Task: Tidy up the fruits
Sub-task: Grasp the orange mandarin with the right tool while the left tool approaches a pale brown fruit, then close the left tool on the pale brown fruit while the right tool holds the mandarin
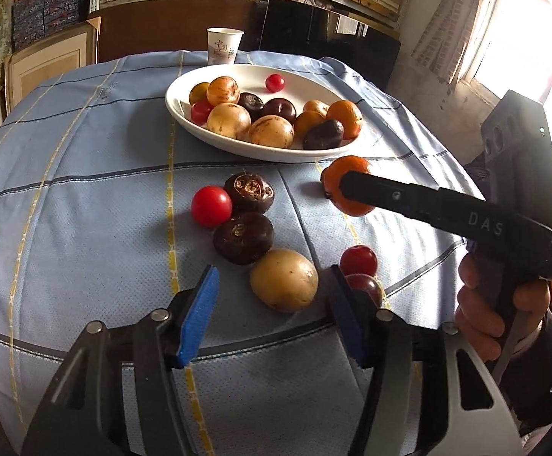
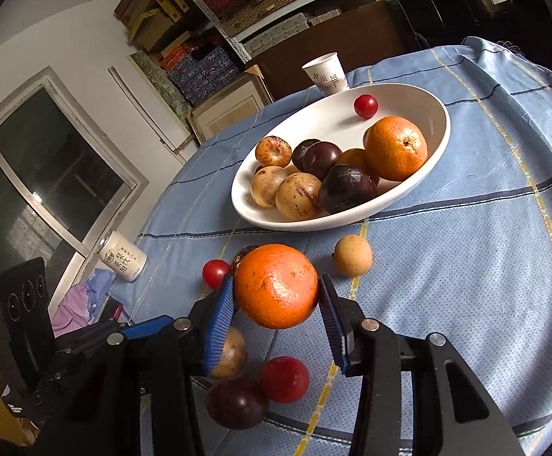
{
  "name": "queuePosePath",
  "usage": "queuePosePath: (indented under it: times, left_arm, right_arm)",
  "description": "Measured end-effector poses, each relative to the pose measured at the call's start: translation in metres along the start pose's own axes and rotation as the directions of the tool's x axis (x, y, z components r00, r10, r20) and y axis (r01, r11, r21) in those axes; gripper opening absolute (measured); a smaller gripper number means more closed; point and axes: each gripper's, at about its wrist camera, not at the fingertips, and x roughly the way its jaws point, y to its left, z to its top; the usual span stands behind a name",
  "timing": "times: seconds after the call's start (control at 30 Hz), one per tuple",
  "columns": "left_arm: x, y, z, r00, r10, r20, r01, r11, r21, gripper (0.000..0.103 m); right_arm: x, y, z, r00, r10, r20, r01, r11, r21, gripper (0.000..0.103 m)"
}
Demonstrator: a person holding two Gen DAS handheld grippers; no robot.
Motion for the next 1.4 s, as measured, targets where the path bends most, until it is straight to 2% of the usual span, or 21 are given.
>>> queuePosePath:
  times: [0.3,0.4,0.73,1.07,1.4]
  left_arm:
    - [0.015,-0.001,0.001,0.999,-0.013,-0.034,0.013,1.0,-0.005,0.041]
    - [0.021,-0.002,0.001,0.998,-0.019,-0.055,0.018,1.0,-0.006,0.041]
    - [0.034,-0.012,0.003,0.997,0.026,-0.066,-0.026,1.0,0.004,0.044]
    - [0.041,-0.012,0.006,0.996,0.039,-0.078,-0.042,0.998,-0.04,0.044]
    - [0.03,-0.011,0.001,0.998,0.006,-0.068,-0.009,0.999,-0.052,0.042]
  right_arm:
    - [-0.004,0.004,0.0,1.0,0.004,0.002,-0.004,1.0,-0.009,0.045]
    - [-0.005,0.005,0.0,1.0,0.009,0.004,-0.009,1.0,-0.009,0.045]
    - [-0.007,0.006,-0.001,1.0,0.015,0.001,-0.015,1.0,-0.003,0.045]
    - [-0.01,0.007,-0.001,1.0,0.013,0.007,-0.013,1.0,-0.005,0.045]
    - [-0.015,0.009,0.0,0.999,-0.015,0.033,0.015,1.0,-0.019,0.045]
